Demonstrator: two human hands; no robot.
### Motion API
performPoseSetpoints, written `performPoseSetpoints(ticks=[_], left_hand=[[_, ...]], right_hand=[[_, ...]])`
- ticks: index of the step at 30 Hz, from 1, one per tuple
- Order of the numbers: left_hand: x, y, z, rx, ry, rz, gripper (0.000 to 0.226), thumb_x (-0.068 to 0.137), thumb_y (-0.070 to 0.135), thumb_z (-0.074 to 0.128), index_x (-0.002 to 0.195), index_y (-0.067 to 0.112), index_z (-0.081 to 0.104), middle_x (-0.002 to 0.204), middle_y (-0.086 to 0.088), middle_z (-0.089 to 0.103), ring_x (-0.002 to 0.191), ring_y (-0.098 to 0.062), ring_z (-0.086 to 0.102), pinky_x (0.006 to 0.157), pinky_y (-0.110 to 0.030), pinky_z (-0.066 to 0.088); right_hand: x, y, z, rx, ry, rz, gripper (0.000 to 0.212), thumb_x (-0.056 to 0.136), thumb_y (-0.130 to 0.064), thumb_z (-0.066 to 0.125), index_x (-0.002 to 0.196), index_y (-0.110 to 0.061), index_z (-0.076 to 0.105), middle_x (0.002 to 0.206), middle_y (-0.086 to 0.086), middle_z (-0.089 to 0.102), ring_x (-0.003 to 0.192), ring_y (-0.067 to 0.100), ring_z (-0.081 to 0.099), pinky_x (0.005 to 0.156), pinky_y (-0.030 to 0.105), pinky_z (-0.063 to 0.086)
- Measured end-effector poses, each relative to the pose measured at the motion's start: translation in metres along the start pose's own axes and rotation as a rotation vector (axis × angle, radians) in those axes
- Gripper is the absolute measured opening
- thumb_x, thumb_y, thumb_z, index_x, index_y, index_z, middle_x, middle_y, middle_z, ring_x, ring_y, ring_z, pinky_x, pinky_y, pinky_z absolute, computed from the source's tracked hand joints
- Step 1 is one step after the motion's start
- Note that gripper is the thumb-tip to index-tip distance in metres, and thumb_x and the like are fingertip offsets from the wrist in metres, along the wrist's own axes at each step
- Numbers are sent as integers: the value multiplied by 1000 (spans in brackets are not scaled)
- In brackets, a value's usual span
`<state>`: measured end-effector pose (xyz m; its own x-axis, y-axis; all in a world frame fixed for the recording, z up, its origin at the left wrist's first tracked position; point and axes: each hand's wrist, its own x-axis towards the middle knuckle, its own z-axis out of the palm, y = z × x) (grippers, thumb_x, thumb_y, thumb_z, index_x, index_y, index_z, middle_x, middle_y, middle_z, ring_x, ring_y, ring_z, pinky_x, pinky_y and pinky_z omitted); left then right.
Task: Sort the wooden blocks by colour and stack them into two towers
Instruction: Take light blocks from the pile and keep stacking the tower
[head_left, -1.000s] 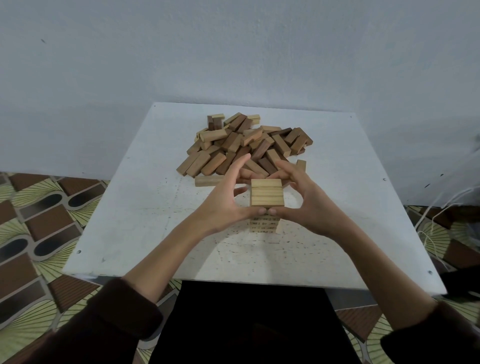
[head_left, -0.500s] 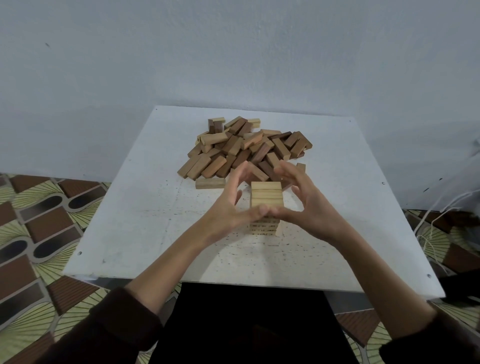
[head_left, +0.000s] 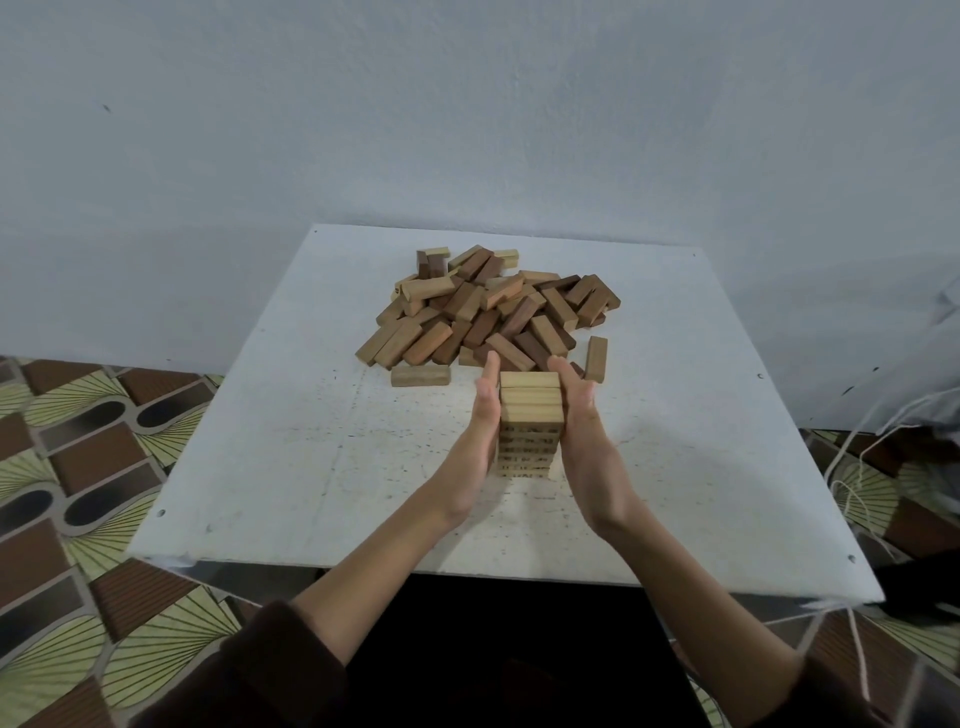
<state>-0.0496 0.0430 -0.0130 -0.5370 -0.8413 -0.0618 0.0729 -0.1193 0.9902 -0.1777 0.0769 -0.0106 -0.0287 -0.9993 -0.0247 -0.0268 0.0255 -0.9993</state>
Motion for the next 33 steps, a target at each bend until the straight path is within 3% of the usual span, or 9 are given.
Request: performPoseSetpoints(ticks=[5,14,16,21,23,25,28,30,33], left_hand=[[2,-1,1,-29,-1,-5,127,49,98,37,152,34,-2,133,27,32,107,28,42,81,0,39],[1,-4,2,-43,-10,-43,127,47,99,36,151,37,-2,142,22,28,111,27,38,85,0,38],[0,-6,1,-41,0,-48,128,47,100,35,151,35,-3,144,23,25,110,29,37,86,1,36],[3,-3,-14,13,101,-46,127,47,102,26,152,33,3,158,18,5,139,9,11,109,-15,14],[10,0,-25,67,140,-1,122,54,99,24,152,28,9,155,18,13,140,4,13,112,-17,14],[22,2,-37,162,206,14,102,71,86,32,150,22,20,150,14,28,138,-1,25,103,-10,25],[50,3,-52,440,323,89,53,93,40,54,138,14,42,135,0,51,121,-9,48,87,-4,36],[72,9,-59,581,334,158,36,94,17,56,130,11,51,122,-2,59,110,-8,54,81,-1,39],[106,20,-67,803,284,238,23,93,6,54,115,8,63,110,-1,61,101,-9,54,79,-2,37]], right_hand=[[2,3,1,34,10,6,77,85,-65,17,151,-24,12,156,-6,21,140,3,23,108,20,27],[4,11,-1,29,-21,45,81,82,-69,16,151,-28,9,150,-12,28,127,-10,33,90,4,34],[4,15,-1,26,-20,29,82,83,-71,14,152,-26,10,150,-10,31,131,-6,33,94,7,35],[15,10,-14,-34,51,3,66,98,-56,10,150,-18,17,155,-4,25,139,4,25,103,12,25],[27,4,-24,-76,130,5,60,98,-54,14,148,-21,26,152,-8,29,137,2,27,108,20,23],[46,0,-34,-169,208,27,49,101,-45,26,140,-20,42,143,-3,43,129,8,41,109,30,30],[82,-6,-50,-357,314,46,30,98,-19,44,124,-14,57,122,-1,58,108,11,54,98,32,45],[107,-12,-58,-440,352,19,25,95,-10,47,116,-10,61,112,-3,59,100,10,53,87,26,47],[146,-11,-76,-641,349,-47,28,89,5,43,103,-4,65,101,2,58,93,16,53,68,11,38]])
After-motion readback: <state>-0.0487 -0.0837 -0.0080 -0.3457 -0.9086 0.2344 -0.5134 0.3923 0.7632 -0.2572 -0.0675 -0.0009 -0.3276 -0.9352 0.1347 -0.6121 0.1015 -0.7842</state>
